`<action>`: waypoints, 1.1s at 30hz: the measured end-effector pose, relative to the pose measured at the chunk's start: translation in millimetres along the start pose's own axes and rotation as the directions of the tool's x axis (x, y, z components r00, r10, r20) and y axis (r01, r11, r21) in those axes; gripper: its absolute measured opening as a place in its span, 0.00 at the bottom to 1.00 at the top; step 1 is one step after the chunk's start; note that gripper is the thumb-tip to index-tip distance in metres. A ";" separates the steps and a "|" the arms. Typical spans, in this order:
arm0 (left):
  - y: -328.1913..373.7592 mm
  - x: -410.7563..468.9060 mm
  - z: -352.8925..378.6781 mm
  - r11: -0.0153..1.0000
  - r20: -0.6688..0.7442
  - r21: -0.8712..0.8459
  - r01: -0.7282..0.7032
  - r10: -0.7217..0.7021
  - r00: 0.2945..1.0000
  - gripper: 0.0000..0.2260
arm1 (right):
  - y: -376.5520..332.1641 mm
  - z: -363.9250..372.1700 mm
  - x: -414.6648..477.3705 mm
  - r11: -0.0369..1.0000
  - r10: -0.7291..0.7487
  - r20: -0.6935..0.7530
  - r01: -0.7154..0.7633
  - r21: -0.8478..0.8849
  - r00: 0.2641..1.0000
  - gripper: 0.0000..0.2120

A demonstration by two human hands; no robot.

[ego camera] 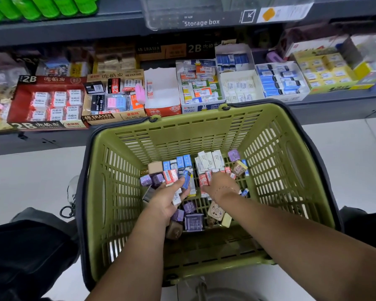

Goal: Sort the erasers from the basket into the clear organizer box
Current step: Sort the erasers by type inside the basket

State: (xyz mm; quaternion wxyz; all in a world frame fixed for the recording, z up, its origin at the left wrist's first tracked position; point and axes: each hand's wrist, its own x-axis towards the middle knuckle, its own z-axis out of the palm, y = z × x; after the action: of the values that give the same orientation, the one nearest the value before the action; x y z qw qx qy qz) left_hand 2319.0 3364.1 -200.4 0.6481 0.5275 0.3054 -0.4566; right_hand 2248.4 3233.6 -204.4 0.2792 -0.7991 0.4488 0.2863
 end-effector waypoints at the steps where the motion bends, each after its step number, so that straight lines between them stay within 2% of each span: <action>1: -1.2 0.4 0.1 1.000 0.004 0.012 0.006 -0.006 1.000 0.04 | 2.4 0.3 2.1 1.000 0.005 -0.004 -0.005 0.009 1.000 0.19; 5: -0.6 2.1 2.1 0.999 -0.006 0.039 0.025 -0.025 1.000 0.05 | 28.5 -14.8 12.3 0.974 0.107 -0.143 -0.075 0.212 0.984 0.20; 10: -0.5 3.2 4.7 0.999 -0.005 0.043 0.020 -0.020 1.000 0.05 | 54.8 -28.8 17.2 0.966 0.180 -0.130 -0.151 0.208 0.975 0.22; 13: -1.8 2.9 5.2 0.999 0.003 0.047 0.016 -0.016 1.000 0.05 | 56.1 -27.0 20.6 0.965 0.141 -0.033 -0.130 0.229 0.989 0.18; 15: -1.7 3.0 3.1 0.999 0.007 0.043 0.010 -0.011 1.000 0.05 | 57.4 -24.0 23.9 0.959 0.102 -0.009 -0.096 0.266 0.995 0.19; 17: -1.6 3.3 0.5 0.999 0.003 0.043 0.009 -0.009 1.000 0.04 | 55.4 -23.4 22.0 0.967 0.044 -0.013 -0.040 0.251 0.999 0.17; 20: -3.5 3.7 1.1 0.998 0.026 0.060 0.021 -0.022 0.999 0.06 | 53.1 -22.9 19.9 0.956 -0.050 -0.052 0.062 0.286 0.997 0.08; 22: -4.8 2.6 3.4 0.997 0.052 0.069 0.037 -0.040 0.998 0.11 | 53.3 -22.8 20.5 0.940 -0.063 -0.109 0.095 0.327 0.992 0.13; 24: -4.4 1.0 5.0 0.997 0.070 0.056 0.053 -0.057 0.996 0.15 | 49.3 -23.5 17.4 0.887 -0.089 -0.123 0.134 0.442 0.989 0.14; 27: -4.4 -0.9 6.3 0.996 0.119 0.067 0.065 -0.073 0.990 0.17 | 34.6 -24.4 4.4 0.750 -0.247 0.052 0.157 0.642 0.968 0.11; 30: -7.2 -4.2 8.4 0.987 0.206 0.121 0.102 -0.125 0.971 0.23 | 23.9 -19.8 -2.9 0.574 -0.346 0.234 0.007 0.819 0.909 0.04; 31: -8.1 -5.2 9.7 0.984 0.208 0.150 0.100 -0.130 0.969 0.22 | 21.7 -19.1 -2.6 0.523 -0.343 0.251 -0.038 0.851 0.905 0.02; 33: -6.0 -4.6 11.0 0.986 0.145 0.161 0.047 -0.071 0.987 0.18 | 15.4 -21.3 2.9 0.506 -0.295 0.217 -0.040 0.861 0.930 0.06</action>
State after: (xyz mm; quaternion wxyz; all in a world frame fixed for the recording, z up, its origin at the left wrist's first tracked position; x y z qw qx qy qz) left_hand 2310.7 3354.5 -195.9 0.6118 0.5319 0.2341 -0.5366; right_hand 2240.6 3210.2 -194.9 0.7282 -0.5275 0.4150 0.1389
